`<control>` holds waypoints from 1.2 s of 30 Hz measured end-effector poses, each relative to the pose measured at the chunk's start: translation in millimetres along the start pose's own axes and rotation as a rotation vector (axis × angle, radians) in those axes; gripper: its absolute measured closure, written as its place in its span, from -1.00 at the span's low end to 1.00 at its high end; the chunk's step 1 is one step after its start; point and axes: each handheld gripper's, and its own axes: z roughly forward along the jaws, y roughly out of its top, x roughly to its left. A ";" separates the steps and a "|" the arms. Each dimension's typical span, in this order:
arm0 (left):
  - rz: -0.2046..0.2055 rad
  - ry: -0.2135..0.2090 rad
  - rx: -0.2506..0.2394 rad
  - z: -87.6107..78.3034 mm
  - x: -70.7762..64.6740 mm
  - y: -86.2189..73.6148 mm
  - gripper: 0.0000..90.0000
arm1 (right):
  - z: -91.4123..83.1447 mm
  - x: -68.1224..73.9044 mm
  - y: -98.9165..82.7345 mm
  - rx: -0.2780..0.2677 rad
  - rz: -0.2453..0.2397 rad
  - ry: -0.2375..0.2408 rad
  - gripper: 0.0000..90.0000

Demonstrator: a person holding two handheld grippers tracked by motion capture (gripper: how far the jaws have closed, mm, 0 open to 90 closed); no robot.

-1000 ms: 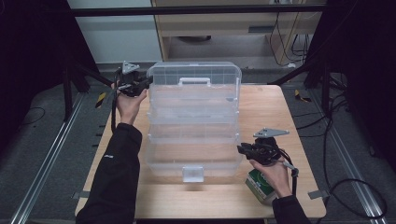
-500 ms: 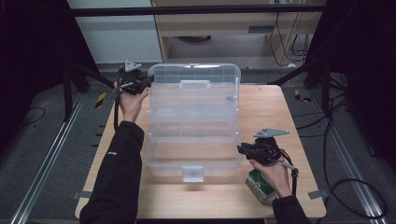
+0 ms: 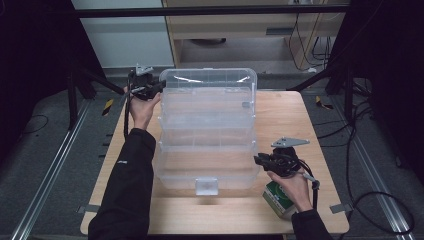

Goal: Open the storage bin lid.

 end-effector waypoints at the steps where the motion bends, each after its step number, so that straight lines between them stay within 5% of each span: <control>1: -0.003 -0.001 0.000 0.8 0.4 -0.2 0.70 | 0.0 -0.1 0.0 0.000 0.000 0.000 0.65; 36: -0.019 0.030 0.041 22.5 2.9 -1.5 0.68 | -0.1 0.3 0.5 0.006 -0.003 -0.003 0.65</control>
